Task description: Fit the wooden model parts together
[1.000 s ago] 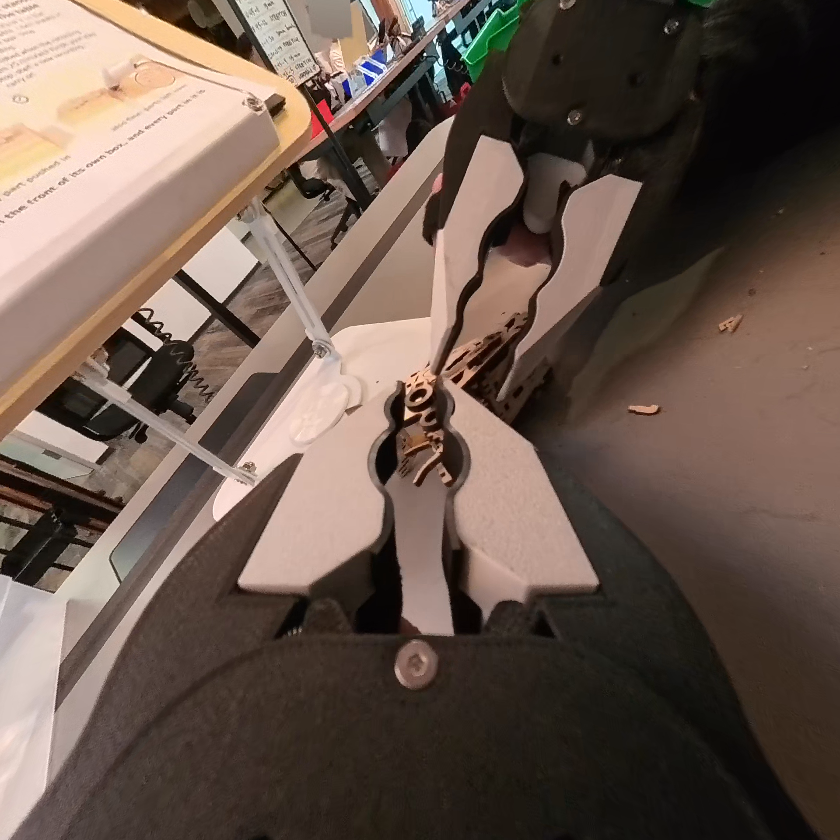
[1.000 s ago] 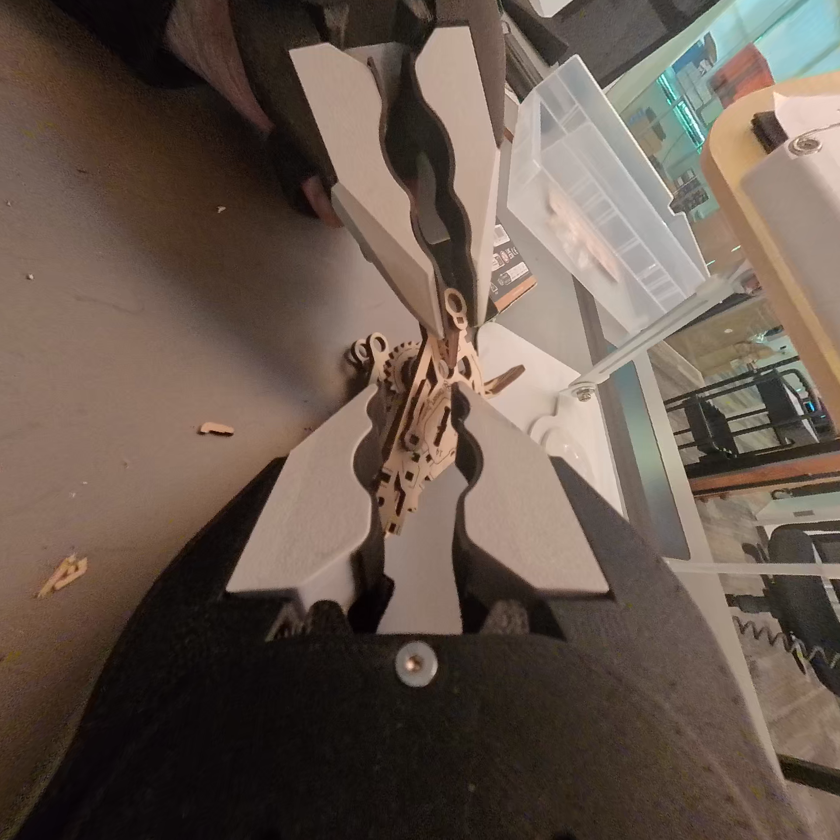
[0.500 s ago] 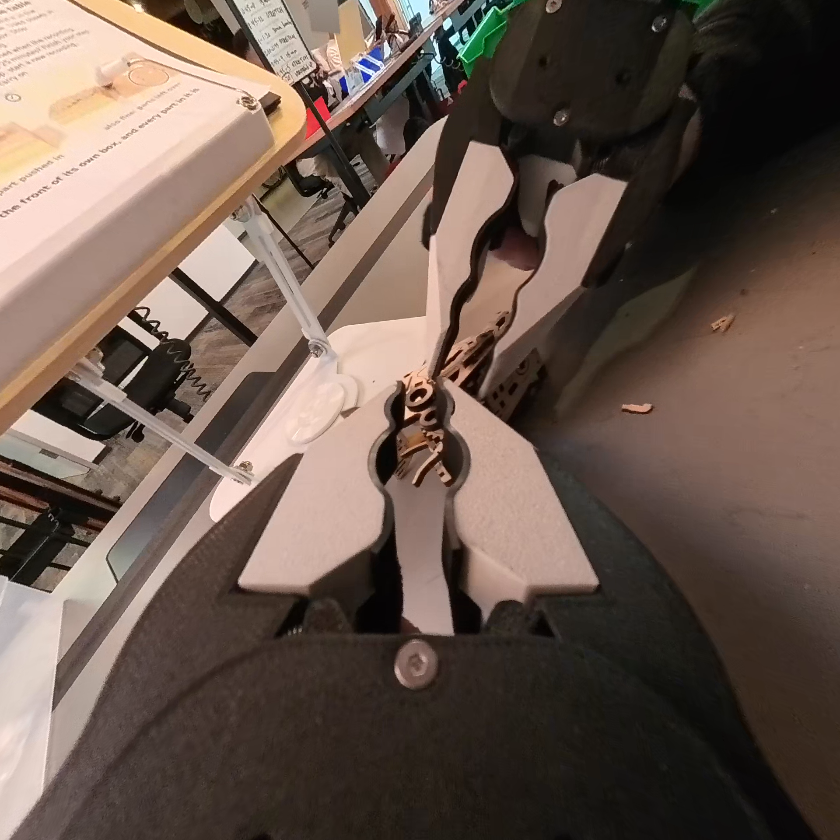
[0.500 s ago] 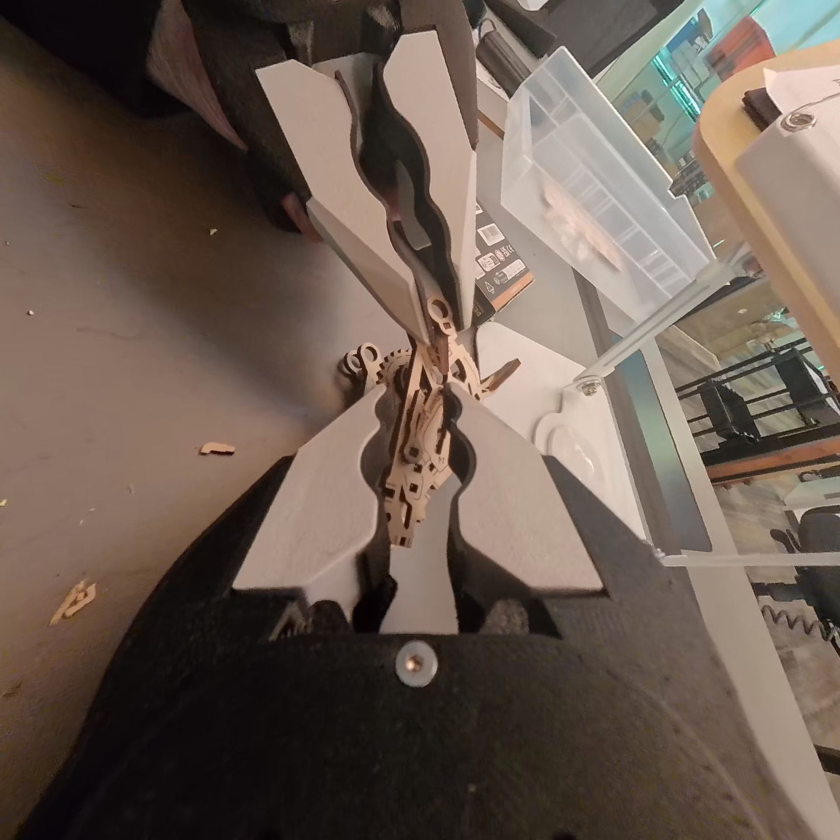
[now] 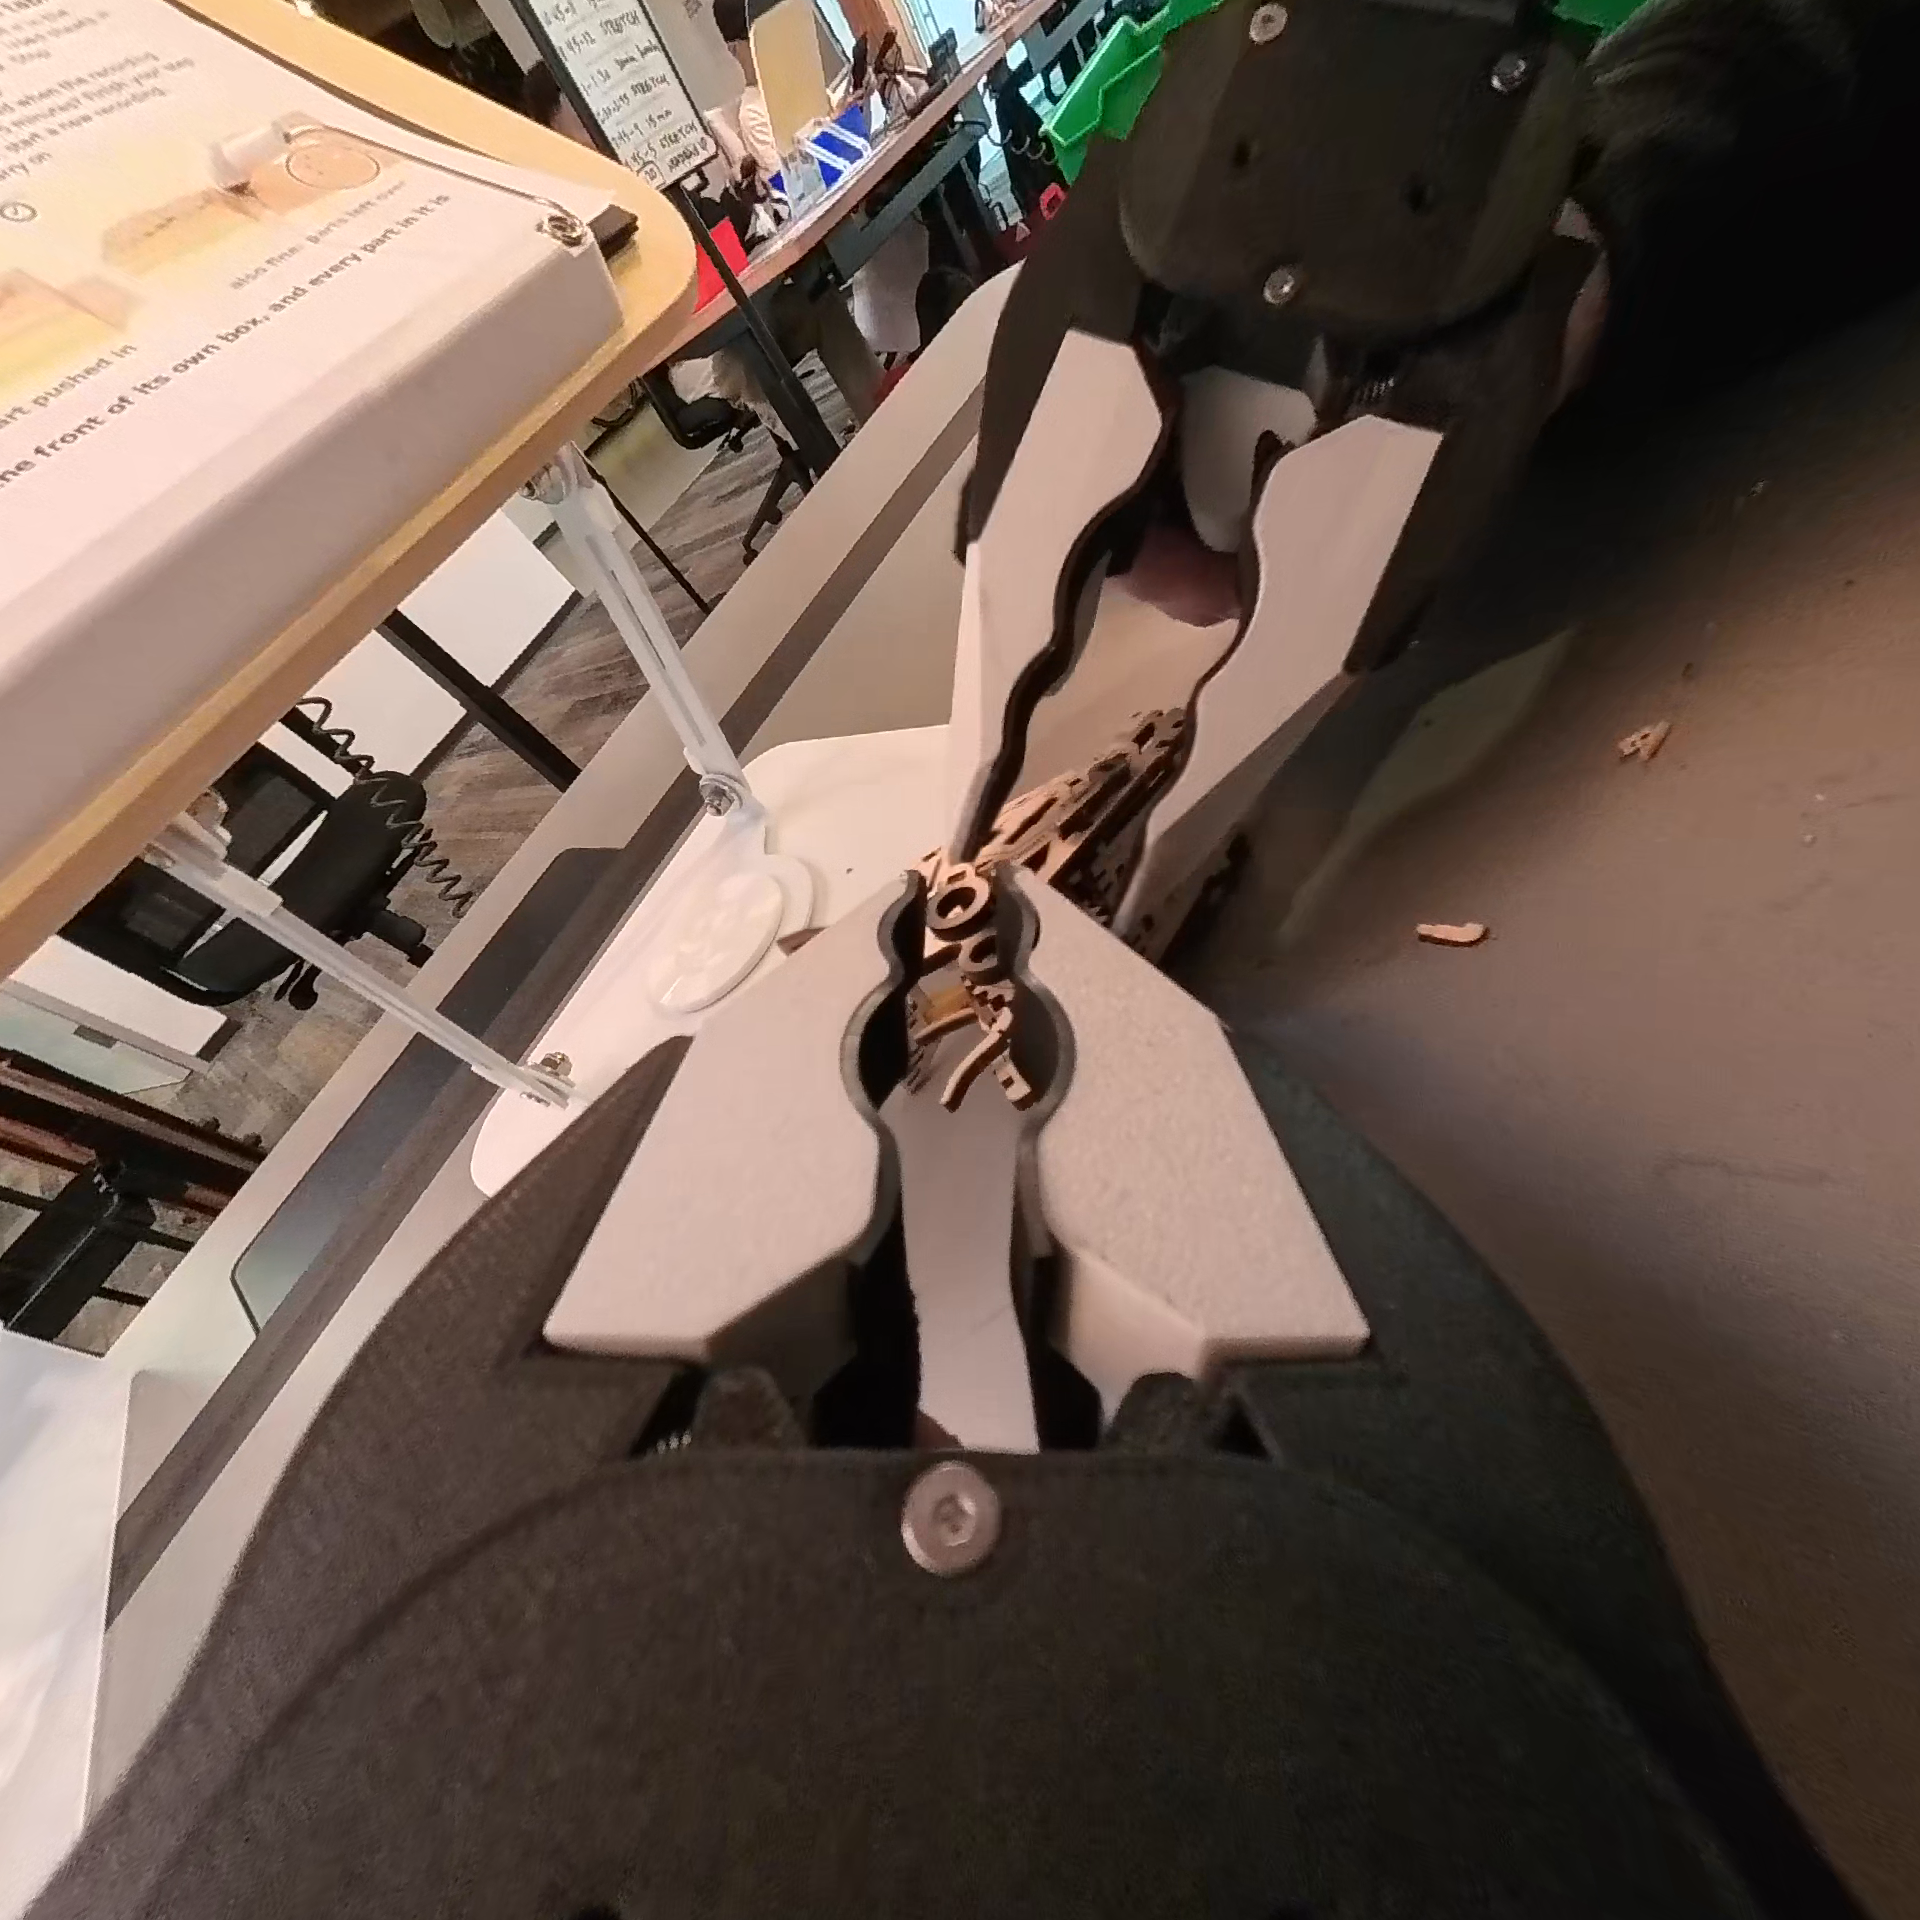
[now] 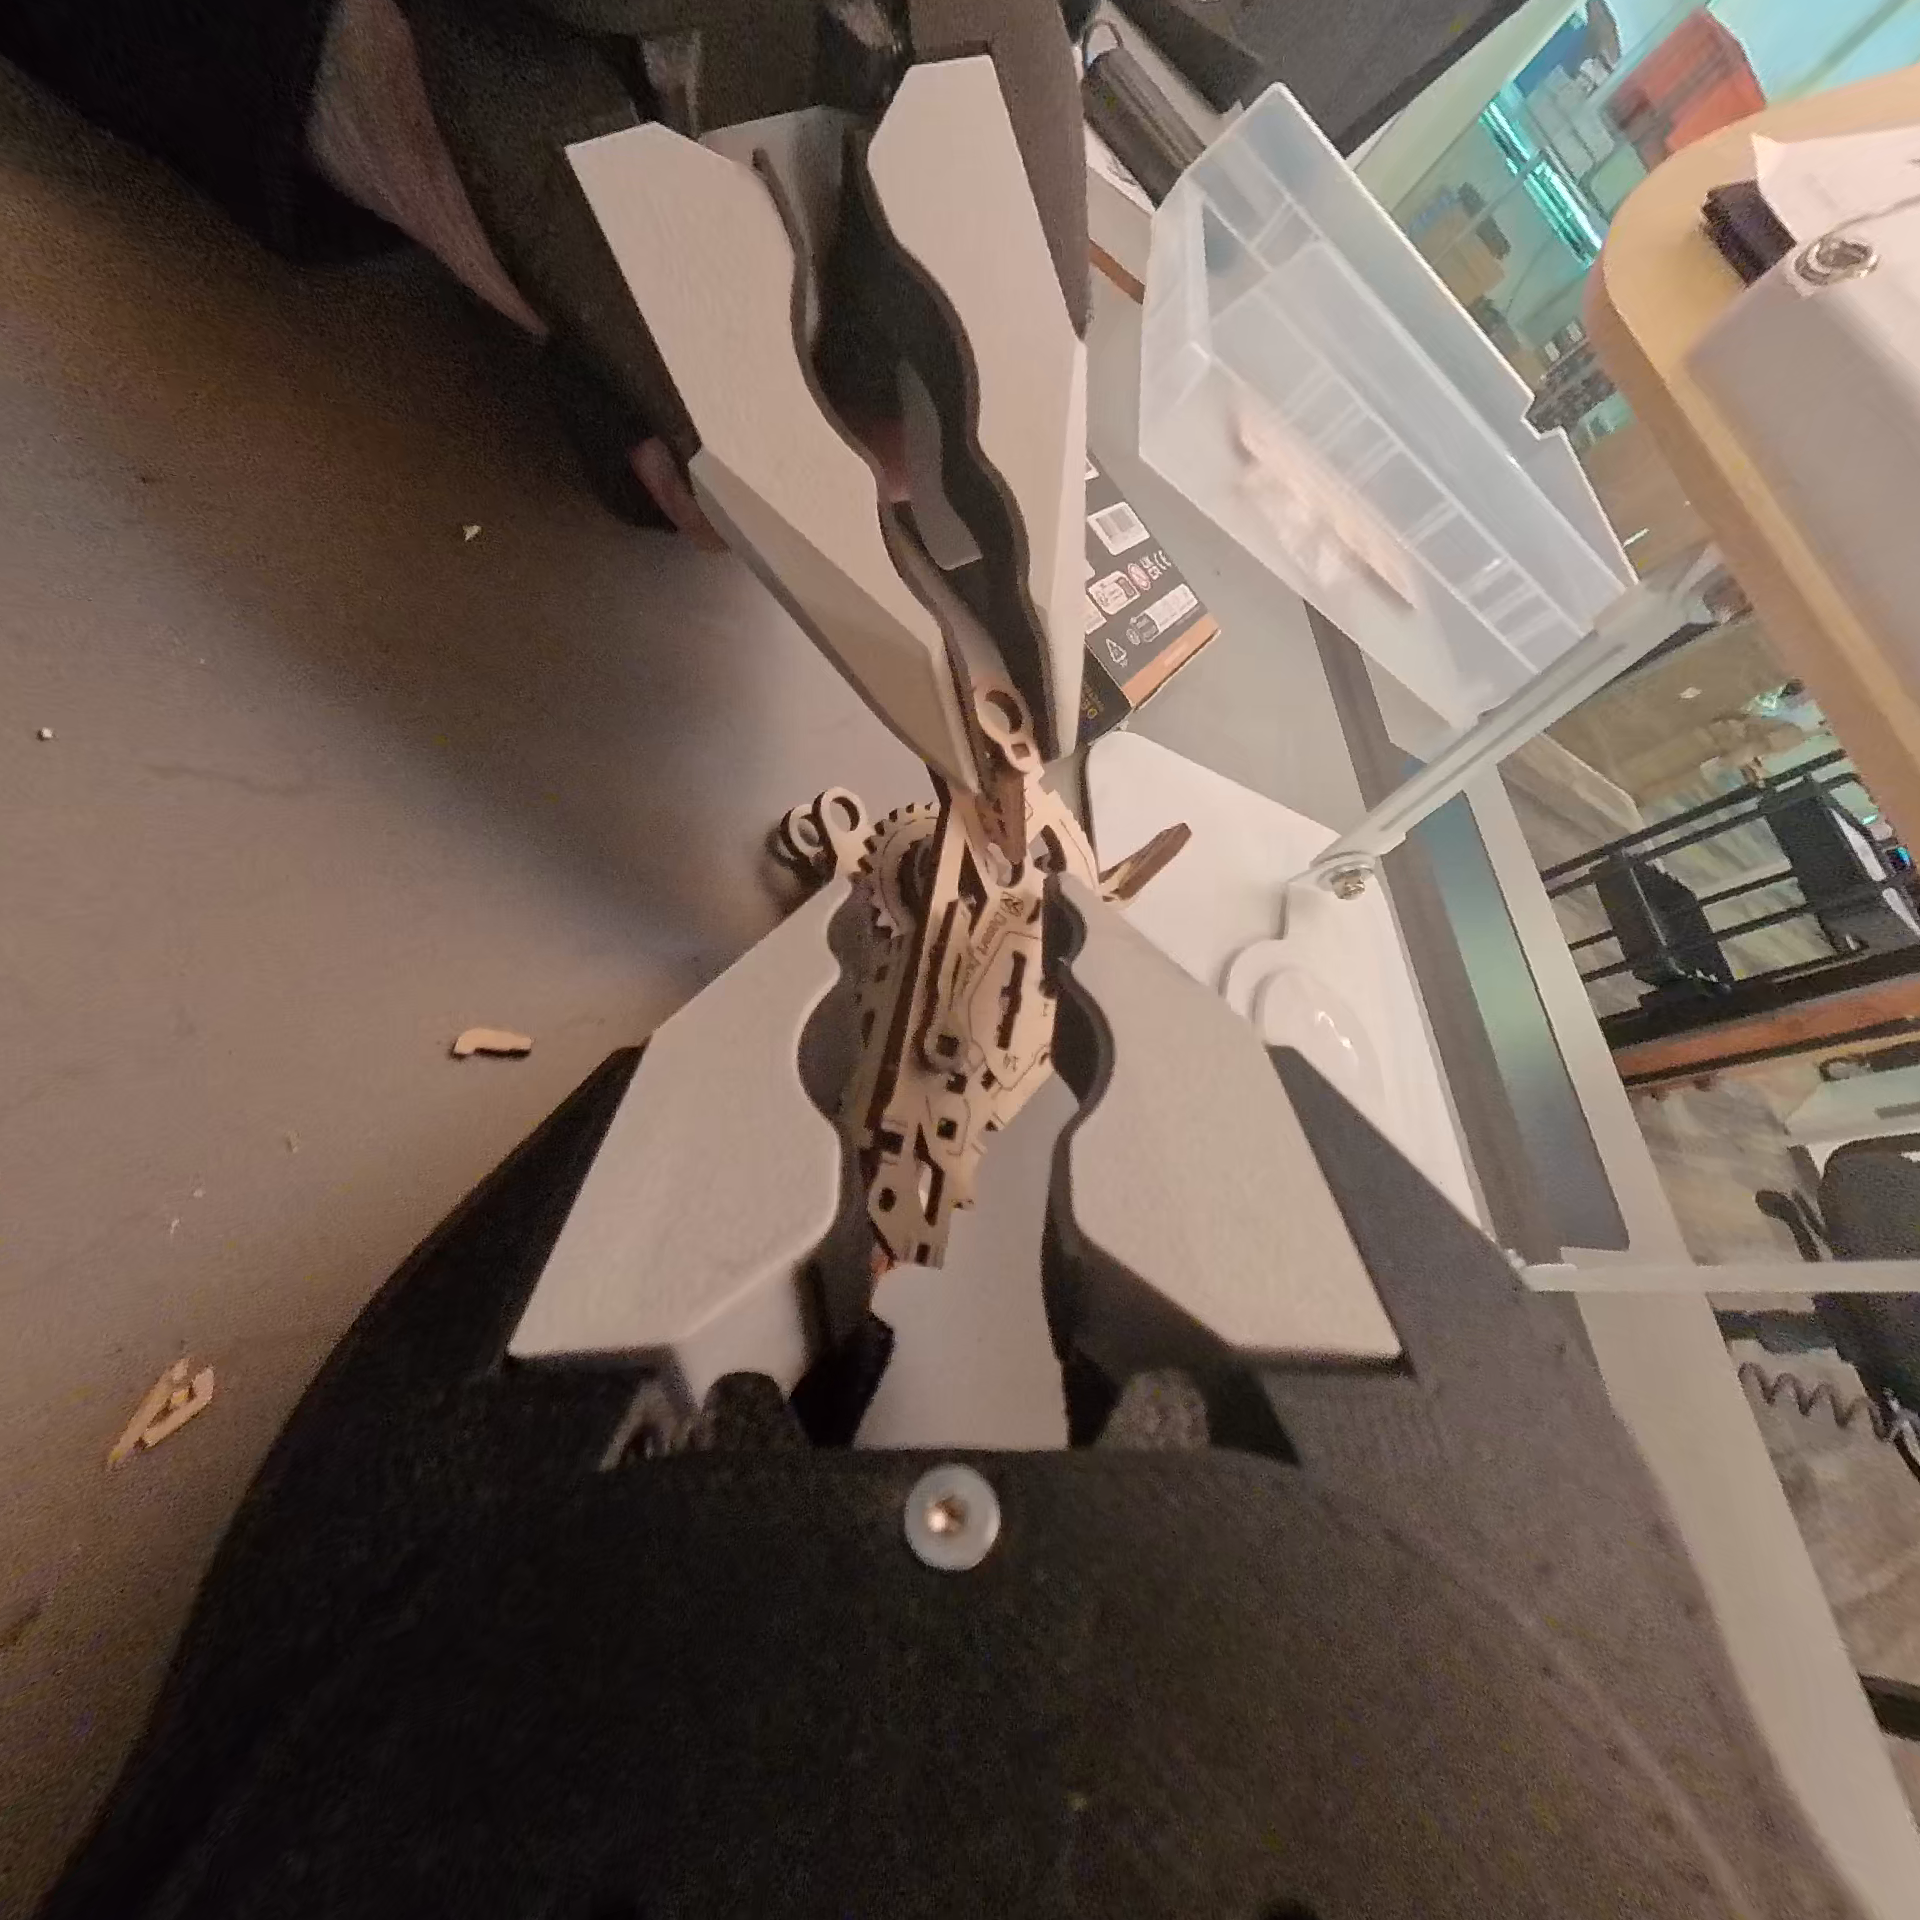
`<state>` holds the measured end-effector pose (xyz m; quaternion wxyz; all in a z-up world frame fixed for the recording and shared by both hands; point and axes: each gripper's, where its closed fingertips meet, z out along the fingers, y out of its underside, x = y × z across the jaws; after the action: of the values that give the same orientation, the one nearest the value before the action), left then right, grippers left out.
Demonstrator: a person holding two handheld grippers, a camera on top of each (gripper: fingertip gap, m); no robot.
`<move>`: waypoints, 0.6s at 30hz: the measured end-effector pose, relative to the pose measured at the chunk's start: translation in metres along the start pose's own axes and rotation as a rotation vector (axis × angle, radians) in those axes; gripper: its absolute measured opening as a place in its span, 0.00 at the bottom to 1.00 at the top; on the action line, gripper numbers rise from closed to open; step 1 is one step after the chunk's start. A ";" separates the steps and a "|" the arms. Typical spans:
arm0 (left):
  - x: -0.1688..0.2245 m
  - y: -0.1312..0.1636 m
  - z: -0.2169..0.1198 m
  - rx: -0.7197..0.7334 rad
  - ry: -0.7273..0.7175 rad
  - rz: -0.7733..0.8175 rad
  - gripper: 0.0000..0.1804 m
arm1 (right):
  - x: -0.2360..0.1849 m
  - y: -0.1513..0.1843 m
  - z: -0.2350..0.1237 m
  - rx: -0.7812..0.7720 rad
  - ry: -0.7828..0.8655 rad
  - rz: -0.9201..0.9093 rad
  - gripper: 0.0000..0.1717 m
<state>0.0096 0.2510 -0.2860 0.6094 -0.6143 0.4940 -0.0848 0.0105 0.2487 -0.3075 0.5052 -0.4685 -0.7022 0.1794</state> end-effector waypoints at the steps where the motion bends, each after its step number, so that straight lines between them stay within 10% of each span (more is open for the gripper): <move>1: 0.000 0.000 0.000 -0.001 -0.001 0.000 0.06 | 0.000 0.000 0.000 -0.002 0.001 0.001 0.16; 18: 0.001 0.000 0.000 -0.001 0.015 -0.010 0.06 | 0.004 0.002 0.001 -0.003 0.019 0.037 0.13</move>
<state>0.0102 0.2502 -0.2862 0.6048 -0.6166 0.4955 -0.0923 0.0102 0.2539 -0.3072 0.5077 -0.4837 -0.6889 0.1833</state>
